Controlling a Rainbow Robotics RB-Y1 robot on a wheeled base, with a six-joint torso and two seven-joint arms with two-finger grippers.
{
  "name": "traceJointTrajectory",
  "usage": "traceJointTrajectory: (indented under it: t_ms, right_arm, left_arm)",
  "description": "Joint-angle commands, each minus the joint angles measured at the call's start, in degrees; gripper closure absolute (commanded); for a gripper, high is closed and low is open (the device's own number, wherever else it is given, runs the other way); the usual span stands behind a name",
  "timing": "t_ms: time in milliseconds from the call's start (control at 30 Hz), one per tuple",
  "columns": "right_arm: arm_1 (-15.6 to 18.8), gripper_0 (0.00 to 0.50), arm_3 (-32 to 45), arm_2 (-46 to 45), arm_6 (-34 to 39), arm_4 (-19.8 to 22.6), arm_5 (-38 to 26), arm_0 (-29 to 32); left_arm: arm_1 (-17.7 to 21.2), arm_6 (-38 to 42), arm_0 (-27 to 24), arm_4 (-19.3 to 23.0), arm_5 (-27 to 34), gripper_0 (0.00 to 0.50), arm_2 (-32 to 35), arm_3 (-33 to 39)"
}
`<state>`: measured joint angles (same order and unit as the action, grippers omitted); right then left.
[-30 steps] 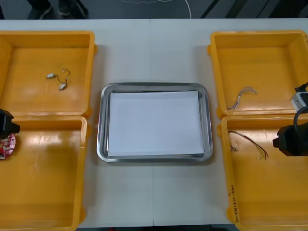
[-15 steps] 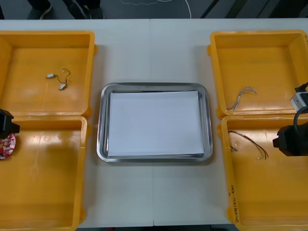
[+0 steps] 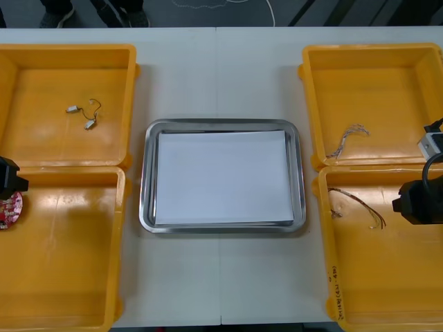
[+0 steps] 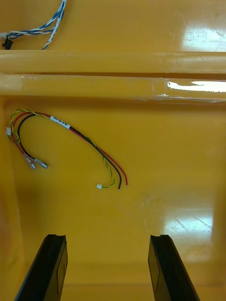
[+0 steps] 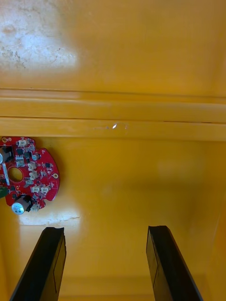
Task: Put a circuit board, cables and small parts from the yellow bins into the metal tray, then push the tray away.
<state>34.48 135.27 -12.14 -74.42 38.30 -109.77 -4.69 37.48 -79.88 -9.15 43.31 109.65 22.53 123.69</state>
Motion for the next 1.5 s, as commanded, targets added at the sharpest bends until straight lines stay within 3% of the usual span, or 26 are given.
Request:
traceJointTrajectory:
  t_ms: [33,1467,1500]
  right_arm:
    - [-0.47,0.000,1.66,-1.74,-2.58,-0.51,-0.23,1.00]
    - [-0.47,0.000,1.66,-1.74,-2.58,-0.51,-0.23,1.00]
    - [0.94,0.000,-0.01,-0.43,-2.58,-0.42,-0.23,3.11]
  left_arm:
    - [2.42,0.25,0.88,0.37,0.35,0.000,-0.38,1.73]
    - [2.42,0.25,0.88,0.37,0.35,0.000,-0.38,1.73]
    - [2.42,0.25,0.88,0.37,0.35,0.000,-0.38,1.73]
